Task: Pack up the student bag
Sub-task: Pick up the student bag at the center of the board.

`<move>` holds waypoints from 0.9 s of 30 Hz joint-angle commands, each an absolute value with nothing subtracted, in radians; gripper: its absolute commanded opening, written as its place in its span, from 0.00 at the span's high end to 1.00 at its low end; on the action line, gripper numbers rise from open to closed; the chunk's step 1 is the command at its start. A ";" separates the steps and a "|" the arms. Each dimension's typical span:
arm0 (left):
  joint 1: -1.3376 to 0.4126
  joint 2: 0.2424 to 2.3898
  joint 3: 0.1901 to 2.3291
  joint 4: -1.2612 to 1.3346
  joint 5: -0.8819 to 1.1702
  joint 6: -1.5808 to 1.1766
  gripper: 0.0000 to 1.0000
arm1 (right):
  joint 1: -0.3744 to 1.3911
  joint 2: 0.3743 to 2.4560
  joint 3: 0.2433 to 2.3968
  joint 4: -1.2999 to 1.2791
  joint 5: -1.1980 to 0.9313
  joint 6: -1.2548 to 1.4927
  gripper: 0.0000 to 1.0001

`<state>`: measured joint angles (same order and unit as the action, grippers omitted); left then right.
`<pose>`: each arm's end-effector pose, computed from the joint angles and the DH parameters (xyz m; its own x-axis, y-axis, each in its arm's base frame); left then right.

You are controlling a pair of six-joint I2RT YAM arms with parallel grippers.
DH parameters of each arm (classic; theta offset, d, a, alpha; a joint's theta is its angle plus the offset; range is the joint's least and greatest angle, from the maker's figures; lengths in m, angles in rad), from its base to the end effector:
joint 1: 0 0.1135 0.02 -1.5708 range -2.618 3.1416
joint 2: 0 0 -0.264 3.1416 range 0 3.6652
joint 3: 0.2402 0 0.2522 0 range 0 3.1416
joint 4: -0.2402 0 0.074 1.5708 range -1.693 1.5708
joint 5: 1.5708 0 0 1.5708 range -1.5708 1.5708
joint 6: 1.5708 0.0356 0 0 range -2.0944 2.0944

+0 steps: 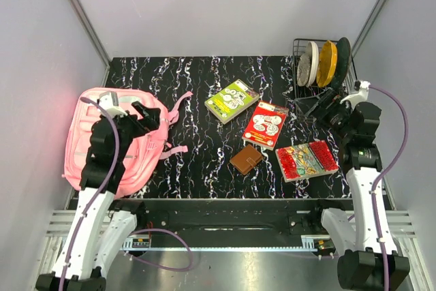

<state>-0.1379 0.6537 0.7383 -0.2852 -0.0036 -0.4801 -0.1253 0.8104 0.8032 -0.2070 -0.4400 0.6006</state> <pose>0.1554 -0.0214 0.3327 -0.2369 -0.4334 -0.8695 0.0277 0.8916 -0.4520 0.1876 -0.0084 0.3404 -0.3435 0.5586 -0.7550 -0.1282 0.7685 0.6269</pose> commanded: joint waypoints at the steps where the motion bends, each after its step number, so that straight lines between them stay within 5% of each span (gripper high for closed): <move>1: -0.137 0.585 0.782 -0.380 -0.116 -0.620 0.01 | -0.124 0.847 0.825 -0.134 -0.742 0.747 0.00; 5: -0.138 0.581 0.822 -0.576 -0.155 -0.575 0.01 | -0.089 1.009 0.974 -0.355 -0.769 0.530 0.00; 10: -0.138 0.563 0.784 -0.701 -0.219 -0.664 0.01 | 0.130 1.084 1.055 -0.526 -0.543 0.391 0.00; 14: -0.137 0.546 0.776 -0.698 -0.158 -0.709 0.01 | 0.369 1.160 1.062 -0.465 -0.422 0.437 0.00; 27: -0.137 0.566 0.865 -0.778 -0.212 -0.592 0.01 | 0.531 1.515 1.135 -0.155 -0.463 0.629 0.00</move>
<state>-0.1383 0.5446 0.7925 -0.7551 -0.1795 -0.6743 0.4889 1.4368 1.0878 -0.3065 -0.4789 0.5392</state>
